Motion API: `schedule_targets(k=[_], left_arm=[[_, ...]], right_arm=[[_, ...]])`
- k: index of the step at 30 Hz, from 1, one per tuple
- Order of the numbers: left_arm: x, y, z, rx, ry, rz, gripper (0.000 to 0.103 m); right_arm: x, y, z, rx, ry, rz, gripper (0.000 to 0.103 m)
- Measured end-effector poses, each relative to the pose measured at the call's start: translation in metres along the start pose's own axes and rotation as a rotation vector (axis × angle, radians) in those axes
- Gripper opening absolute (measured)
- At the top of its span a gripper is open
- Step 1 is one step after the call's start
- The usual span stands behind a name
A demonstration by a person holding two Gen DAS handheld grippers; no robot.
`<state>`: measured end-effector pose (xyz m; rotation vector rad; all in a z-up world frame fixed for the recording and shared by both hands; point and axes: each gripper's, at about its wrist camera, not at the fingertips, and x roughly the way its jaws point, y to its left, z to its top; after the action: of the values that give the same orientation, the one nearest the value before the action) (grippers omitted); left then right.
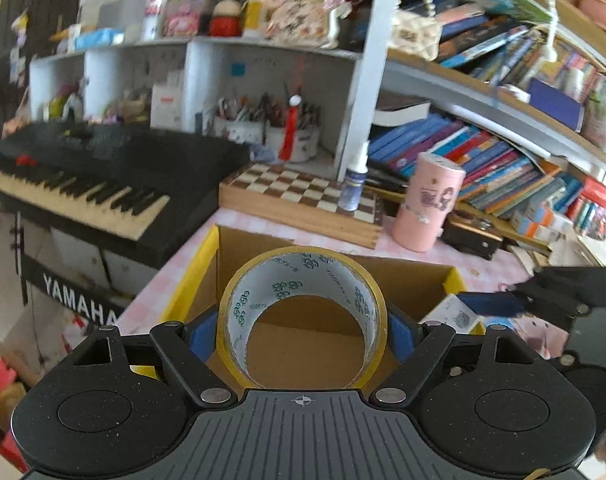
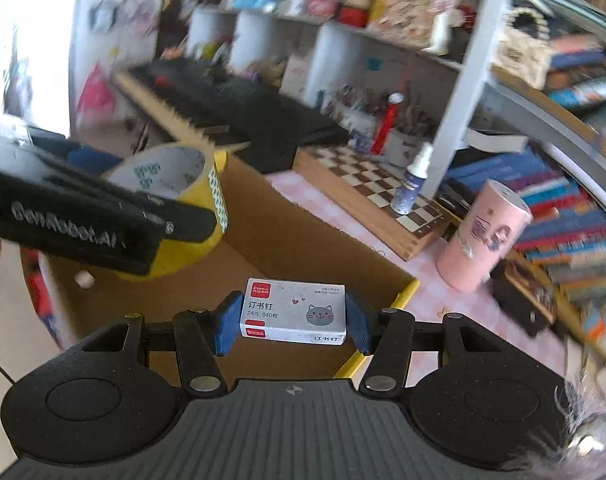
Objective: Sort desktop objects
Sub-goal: 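Lower tape roll into yellow box and open left gripper while right gripper drops staple box in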
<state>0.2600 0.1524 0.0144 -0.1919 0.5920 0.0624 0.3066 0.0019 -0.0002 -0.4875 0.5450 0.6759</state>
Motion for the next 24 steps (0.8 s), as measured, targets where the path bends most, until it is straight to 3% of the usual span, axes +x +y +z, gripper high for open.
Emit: schedule_targets(k=[12, 19, 24], left_arm=[[0.055, -0.024, -0.004, 0.217, 0.234, 0.059, 0.083], [0.063, -0.021, -0.003, 0.203, 0.318, 0.051, 0.083], [0.065, -0.020, -0.006, 0.218, 0.323, 0.070, 0.083]], right_arm=[[0.080, 0.001, 0.009, -0.441, 0.182, 0.169, 0.052], [0.094, 0.014, 0.004, -0.569, 0.245, 0.208, 0.052], [0.100, 0.018, 0.003, -0.618, 0.265, 0.242, 0.052]])
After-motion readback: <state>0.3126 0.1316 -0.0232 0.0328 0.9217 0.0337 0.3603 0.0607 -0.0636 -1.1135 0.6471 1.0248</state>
